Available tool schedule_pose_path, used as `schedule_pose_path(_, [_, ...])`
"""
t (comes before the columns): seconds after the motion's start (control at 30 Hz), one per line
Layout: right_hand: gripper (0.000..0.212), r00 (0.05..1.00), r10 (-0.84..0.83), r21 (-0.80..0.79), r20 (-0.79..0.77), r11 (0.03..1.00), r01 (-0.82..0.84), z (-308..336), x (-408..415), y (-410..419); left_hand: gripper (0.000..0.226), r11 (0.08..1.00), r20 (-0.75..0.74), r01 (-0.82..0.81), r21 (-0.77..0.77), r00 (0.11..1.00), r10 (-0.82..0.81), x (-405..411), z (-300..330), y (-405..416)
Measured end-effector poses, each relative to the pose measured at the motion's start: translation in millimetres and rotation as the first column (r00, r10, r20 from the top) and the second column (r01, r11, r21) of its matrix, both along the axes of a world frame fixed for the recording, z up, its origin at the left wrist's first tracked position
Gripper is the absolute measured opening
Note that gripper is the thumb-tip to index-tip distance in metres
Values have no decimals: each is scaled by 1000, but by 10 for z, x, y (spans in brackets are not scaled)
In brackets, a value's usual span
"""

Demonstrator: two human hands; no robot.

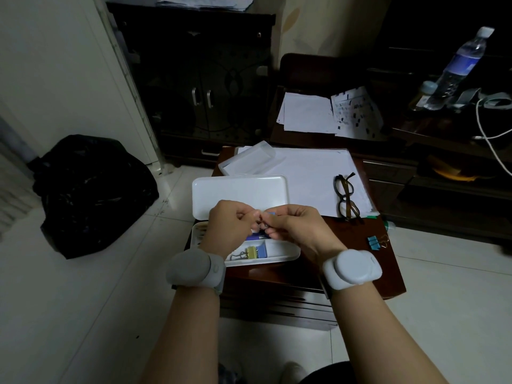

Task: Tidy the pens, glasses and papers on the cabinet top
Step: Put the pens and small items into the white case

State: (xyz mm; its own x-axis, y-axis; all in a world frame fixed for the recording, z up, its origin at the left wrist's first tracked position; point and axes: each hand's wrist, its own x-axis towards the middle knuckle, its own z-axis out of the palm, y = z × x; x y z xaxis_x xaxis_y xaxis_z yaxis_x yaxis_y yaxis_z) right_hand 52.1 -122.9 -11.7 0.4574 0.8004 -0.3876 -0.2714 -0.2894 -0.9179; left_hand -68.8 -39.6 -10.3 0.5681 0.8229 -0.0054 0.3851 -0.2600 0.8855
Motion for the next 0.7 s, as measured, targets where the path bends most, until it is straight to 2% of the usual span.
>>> schedule_pose_path(0.13, [19, 979, -8, -38, 205, 999, 16, -40, -34, 31, 27, 989, 6, -101, 105, 995, 101, -1, 14, -8])
schedule_pose_path(0.3, [15, 929, 105, -67, 354, 994, -87, -131, -229, 106, 32, 934, 15, -298, 196, 954, 301, -28, -23, 71])
schedule_pose_path(0.4, [10, 854, 200, -77, 480, 979, -187, -149, -345, 121, 33, 902, 60, -371, 223, 928, 367, -39, -29, 101])
schedule_pose_path(0.53, [14, 705, 293, -107, 646, 949, -297, -180, -446, 145, 29, 860, 99, -422, 288, 906, 412, -54, -42, 136])
schedule_pose_path(0.7, [12, 649, 303, -117, 698, 942, -314, -187, -465, 158, 25, 832, 141, -454, 318, 891, 432, -63, -20, 126])
